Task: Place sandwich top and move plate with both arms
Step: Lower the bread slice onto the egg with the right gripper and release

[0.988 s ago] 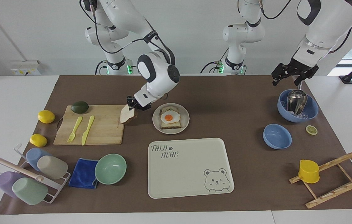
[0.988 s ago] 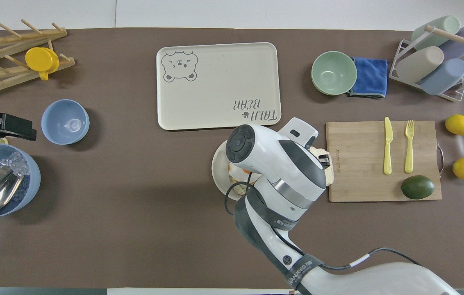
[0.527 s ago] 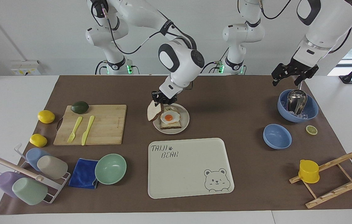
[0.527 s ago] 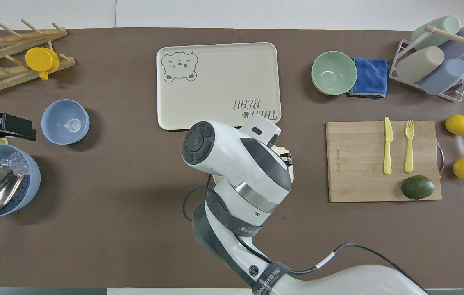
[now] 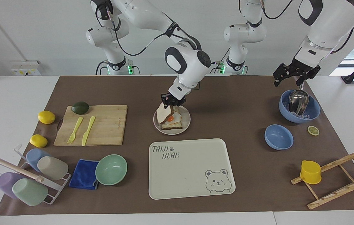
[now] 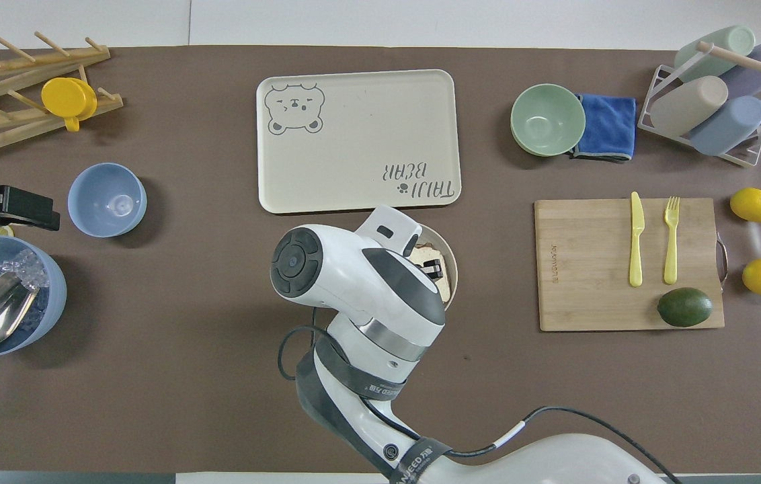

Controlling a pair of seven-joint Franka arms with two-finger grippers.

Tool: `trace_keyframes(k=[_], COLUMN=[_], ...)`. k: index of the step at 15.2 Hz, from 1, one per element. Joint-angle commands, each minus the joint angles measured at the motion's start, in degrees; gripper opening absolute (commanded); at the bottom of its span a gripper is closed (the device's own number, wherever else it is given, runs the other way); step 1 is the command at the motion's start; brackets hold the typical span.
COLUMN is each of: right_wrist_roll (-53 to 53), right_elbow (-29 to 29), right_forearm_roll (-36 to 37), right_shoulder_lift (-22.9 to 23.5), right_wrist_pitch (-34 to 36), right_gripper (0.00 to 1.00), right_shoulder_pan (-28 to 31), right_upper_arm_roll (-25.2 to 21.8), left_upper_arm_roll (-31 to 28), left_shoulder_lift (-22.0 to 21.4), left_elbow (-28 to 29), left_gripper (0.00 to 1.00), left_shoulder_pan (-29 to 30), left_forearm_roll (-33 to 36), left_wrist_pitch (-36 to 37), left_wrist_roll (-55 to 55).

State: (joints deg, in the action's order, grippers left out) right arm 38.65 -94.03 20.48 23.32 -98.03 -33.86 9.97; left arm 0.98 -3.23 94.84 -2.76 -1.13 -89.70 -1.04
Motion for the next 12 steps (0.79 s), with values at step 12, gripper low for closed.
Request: trace_keyframes(k=[12], right_wrist_roll=[0.46], right_elbow=[-5.2], right_forearm_roll=[-5.79], right_shoulder_lift=[-1.25], right_wrist_pitch=[-11.65], right_gripper=[0.0], right_shoulder_pan=[1.69], right_upper_arm_roll=[0.49], left_upper_arm_roll=[0.51], left_shoulder_lift=[-1.33], left_elbow=[1.13], left_gripper=[1.0], left_shoulder_pan=[0.3], left_forearm_roll=[0.07], left_wrist_pitch=[1.02], left_wrist_roll=[0.42])
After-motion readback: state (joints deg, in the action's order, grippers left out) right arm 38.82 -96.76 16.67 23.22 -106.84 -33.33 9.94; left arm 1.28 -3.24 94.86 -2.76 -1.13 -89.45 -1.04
